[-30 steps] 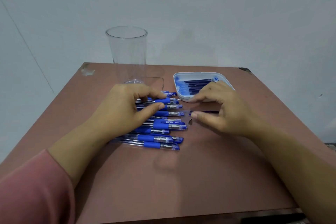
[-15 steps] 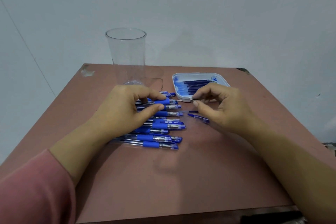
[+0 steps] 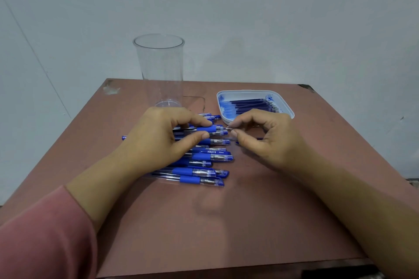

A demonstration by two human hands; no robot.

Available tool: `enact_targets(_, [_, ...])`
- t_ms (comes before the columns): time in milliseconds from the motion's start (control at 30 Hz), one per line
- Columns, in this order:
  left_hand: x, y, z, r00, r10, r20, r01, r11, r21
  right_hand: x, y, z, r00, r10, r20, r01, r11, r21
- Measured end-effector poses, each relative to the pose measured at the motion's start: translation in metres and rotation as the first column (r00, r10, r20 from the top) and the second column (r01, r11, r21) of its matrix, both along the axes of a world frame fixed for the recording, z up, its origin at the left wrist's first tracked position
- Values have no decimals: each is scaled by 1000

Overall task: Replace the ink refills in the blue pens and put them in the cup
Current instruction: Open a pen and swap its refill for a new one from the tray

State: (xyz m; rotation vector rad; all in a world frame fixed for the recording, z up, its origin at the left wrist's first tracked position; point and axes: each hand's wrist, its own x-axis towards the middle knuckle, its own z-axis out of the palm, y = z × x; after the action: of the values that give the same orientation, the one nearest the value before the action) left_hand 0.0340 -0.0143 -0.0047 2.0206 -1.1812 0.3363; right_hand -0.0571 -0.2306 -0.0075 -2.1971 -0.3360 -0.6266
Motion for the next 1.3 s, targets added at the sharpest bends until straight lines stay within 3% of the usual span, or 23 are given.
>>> enact_targets(300, [3, 2, 0, 1000, 19, 11, -18, 1000, -12, -1, -5, 1, 1000, -16, 7, 16, 997, 73])
enact_targets(667, [-1, -2, -3, 1000, -11, 16, 11, 1000, 4, 8, 1, -6, 999, -15, 50, 24, 983, -180])
enact_targets(733, [-1, -2, -3, 1000, -10, 16, 10, 1000, 0, 8, -1, -6, 998, -17, 63, 28, 985, -170])
enact_targets(900, [-1, -2, -3, 1000, -10, 12, 10, 1000, -6, 9, -3, -5, 980, 2, 200, 64, 945, -321])
enact_targets(1000, [-1, -2, -4, 1000, -14, 9, 14, 1000, -8, 10, -5, -7, 987, -3, 162, 59, 937, -345])
enact_targets(1133, [-1, -3, -4, 1000, -13, 19, 13, 1000, -7, 7, -4, -7, 990, -8, 143, 46, 965, -260])
enact_targets(1300, [-1, -3, -5, 999, -26, 48, 25, 1000, 6, 10, -6, -8, 985, 11, 169, 53, 928, -369])
